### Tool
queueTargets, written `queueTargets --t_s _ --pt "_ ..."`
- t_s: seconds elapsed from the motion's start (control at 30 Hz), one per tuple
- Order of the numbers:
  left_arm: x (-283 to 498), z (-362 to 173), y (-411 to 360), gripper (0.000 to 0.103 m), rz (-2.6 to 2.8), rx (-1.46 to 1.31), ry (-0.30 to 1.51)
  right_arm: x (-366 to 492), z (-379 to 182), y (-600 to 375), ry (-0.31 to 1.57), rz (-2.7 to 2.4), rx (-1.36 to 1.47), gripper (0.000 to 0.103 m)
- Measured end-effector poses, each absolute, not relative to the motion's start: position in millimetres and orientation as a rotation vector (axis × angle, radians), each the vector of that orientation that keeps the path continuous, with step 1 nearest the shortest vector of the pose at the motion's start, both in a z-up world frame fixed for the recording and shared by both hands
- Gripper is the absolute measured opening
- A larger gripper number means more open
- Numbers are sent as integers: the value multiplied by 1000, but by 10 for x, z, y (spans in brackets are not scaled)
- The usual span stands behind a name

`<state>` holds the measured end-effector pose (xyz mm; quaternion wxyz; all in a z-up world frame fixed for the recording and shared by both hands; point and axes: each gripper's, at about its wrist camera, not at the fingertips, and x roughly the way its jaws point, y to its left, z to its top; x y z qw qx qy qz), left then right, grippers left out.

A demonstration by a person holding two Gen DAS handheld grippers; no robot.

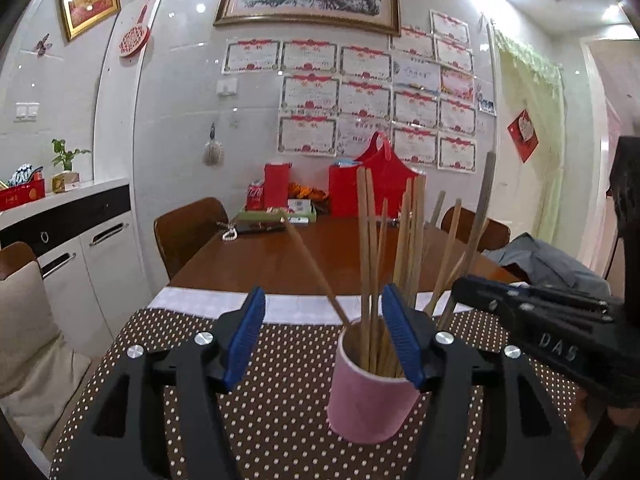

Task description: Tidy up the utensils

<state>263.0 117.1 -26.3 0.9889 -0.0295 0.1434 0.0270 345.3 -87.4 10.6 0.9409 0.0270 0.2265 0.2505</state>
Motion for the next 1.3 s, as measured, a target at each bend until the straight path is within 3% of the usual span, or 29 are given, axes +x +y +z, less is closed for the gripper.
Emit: queueTargets --t_s 0.07,0.1,0.47,1.3 --pt "2585 -254 1192 60 54 -75 295 3373 134 -898 451 507 59 33" --pt "2557 -242 1200 60 51 -86 298 3325 156 -919 438 501 64 57" --pt "2026 -3 1017 69 10 -86 254 2636 412 -1292 325 410 75 58" --pt "717 112 657 76 -71 -42 166 1107 429 -1630 185 253 66 91"
